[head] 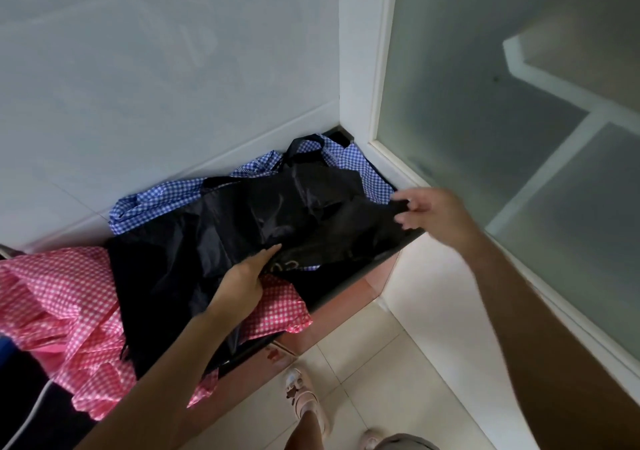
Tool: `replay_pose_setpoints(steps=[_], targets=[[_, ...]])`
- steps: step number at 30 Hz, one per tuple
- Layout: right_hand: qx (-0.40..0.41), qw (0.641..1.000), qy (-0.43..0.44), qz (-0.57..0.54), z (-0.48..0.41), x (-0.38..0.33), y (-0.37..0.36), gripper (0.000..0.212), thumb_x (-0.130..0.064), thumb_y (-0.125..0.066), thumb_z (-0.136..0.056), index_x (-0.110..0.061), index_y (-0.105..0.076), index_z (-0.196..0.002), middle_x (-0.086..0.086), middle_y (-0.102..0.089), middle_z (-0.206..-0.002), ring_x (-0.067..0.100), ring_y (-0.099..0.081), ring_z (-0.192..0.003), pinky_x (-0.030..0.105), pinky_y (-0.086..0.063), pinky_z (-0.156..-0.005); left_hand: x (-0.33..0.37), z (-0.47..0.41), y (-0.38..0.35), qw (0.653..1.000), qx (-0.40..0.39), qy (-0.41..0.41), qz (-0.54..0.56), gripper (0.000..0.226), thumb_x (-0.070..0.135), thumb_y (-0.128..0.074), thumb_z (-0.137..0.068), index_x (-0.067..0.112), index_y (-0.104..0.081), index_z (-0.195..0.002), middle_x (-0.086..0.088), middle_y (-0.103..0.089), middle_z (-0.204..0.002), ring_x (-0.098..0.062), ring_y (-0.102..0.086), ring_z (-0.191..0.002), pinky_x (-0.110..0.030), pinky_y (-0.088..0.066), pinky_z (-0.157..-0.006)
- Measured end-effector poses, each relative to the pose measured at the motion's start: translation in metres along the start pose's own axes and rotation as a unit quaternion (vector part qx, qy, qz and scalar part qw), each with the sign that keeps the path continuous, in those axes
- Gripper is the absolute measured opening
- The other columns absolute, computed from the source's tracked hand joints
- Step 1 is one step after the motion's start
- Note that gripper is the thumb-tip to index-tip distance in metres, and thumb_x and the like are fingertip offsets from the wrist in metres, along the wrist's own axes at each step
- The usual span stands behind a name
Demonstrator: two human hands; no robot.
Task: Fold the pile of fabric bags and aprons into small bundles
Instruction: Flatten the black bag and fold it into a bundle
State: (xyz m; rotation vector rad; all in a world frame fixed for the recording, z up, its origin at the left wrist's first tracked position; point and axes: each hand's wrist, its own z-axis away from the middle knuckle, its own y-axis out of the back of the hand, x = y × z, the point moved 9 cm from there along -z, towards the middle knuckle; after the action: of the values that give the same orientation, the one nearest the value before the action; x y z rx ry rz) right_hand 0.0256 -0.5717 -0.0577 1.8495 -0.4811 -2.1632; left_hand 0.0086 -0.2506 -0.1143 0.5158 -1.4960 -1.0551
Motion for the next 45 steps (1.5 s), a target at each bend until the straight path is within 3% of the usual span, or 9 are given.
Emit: replay_pose_setpoints(steps=[4,9,12,15,19,23,30,39,45], targets=[[0.044,0.988,0.080,0.123,0.005,-0.027,0.035,0.033,0.003,-0.071,-0.079,-0.018,-0.072,-0.105,0.001,-0.067,-0.080,0.013,-0.064,-0.066,0.017,-0.048,-0.069,0.027,0.022,-0.002,0.994,0.038,-0.097,-0.040,0.093,-0.030,-0.044,-0.066,0.018,-0.037,-0.145,-0.001,-0.042,-0.145,-0.020,-0.037,-0.136,-0.016,-0.011,-0.114],[0.123,0.990,0.068,-0.008,0.031,0.019,0.039,0.036,0.009,-0.062,-0.082,-0.025,-0.066,-0.093,-0.016,-0.068,-0.077,0.001,-0.061,-0.067,0.014,-0.048,-0.069,0.011,0.036,-0.088,0.973,-0.152,0.003,-0.172,0.086,0.013,-0.045,-0.094,0.025,0.026,-0.142,0.009,0.023,-0.153,-0.019,0.014,-0.146,-0.045,0.006,-0.118],[0.181,0.947,-0.086,-0.252,0.046,0.096,0.033,0.023,0.000,-0.054,-0.092,-0.019,-0.058,-0.105,-0.010,-0.069,-0.089,0.008,-0.068,-0.071,0.024,-0.051,-0.072,-0.006,0.054,-0.129,0.955,-0.223,0.007,-0.195,0.077,0.058,-0.031,-0.093,0.031,0.012,-0.151,0.007,0.029,-0.151,-0.026,0.022,-0.144,-0.049,0.016,-0.111],[0.094,0.891,-0.293,-0.333,0.060,0.160,-0.010,0.021,-0.027,-0.057,-0.096,-0.015,-0.053,-0.112,0.009,-0.060,-0.107,0.027,-0.067,-0.089,0.035,-0.053,-0.083,-0.015,0.050,-0.127,0.966,-0.196,0.015,-0.167,0.095,0.085,-0.002,-0.072,0.034,-0.009,-0.152,0.013,0.012,-0.157,-0.016,0.014,-0.146,-0.047,0.012,-0.114],[0.055,0.896,-0.359,-0.256,0.060,0.187,-0.025,0.031,-0.029,-0.072,-0.084,-0.010,-0.061,-0.107,0.006,-0.060,-0.110,0.024,-0.058,-0.101,0.034,-0.047,-0.092,-0.029,0.037,-0.093,0.974,-0.110,0.081,-0.182,0.052,0.050,-0.031,-0.097,0.030,-0.031,-0.145,0.011,-0.029,-0.150,-0.009,-0.025,-0.139,-0.039,-0.016,-0.115],[0.154,0.953,-0.261,0.001,0.027,0.166,-0.003,0.013,-0.006,-0.070,-0.081,-0.017,-0.063,-0.080,0.012,-0.068,-0.103,0.025,-0.059,-0.083,0.033,-0.045,-0.075,-0.074,0.026,-0.041,0.961,-0.059,0.207,-0.174,0.056,0.041,-0.045,-0.096,0.016,-0.030,-0.144,-0.004,-0.037,-0.142,-0.022,-0.037,-0.131,-0.041,-0.033,-0.106],[0.132,0.857,-0.247,0.432,-0.025,0.106,-0.024,0.031,-0.010,-0.052,-0.089,-0.018,-0.058,-0.118,0.012,-0.052,-0.125,0.033,-0.041,-0.119,0.039,-0.037,-0.093,-0.098,-0.039,0.037,0.972,-0.008,0.206,-0.113,0.062,0.023,-0.054,-0.094,0.010,-0.025,-0.147,-0.013,-0.033,-0.145,-0.032,-0.036,-0.131,-0.041,-0.038,-0.104],[0.048,0.936,-0.075,0.341,-0.069,0.065,-0.118,0.051,-0.027,-0.057,-0.093,-0.016,-0.041,-0.139,0.009,-0.036,-0.145,0.032,-0.029,-0.135,0.044,-0.033,-0.107,-0.100,-0.114,0.059,0.981,0.001,0.154,-0.119,0.061,0.035,-0.059,-0.093,0.019,-0.032,-0.146,-0.010,-0.032,-0.143,-0.032,-0.032,-0.131,-0.042,-0.039,-0.104],[0.154,0.970,-0.006,0.189,-0.027,0.068,-0.109,0.035,-0.014,-0.067,-0.087,-0.012,-0.058,-0.122,0.008,-0.054,-0.123,0.024,-0.051,-0.115,0.031,-0.042,-0.098,-0.105,-0.136,0.068,0.981,0.058,0.167,-0.083,0.034,0.027,-0.057,-0.095,0.007,-0.055,-0.122,-0.013,-0.045,-0.128,-0.031,-0.052,-0.108,-0.040,-0.047,-0.081]])
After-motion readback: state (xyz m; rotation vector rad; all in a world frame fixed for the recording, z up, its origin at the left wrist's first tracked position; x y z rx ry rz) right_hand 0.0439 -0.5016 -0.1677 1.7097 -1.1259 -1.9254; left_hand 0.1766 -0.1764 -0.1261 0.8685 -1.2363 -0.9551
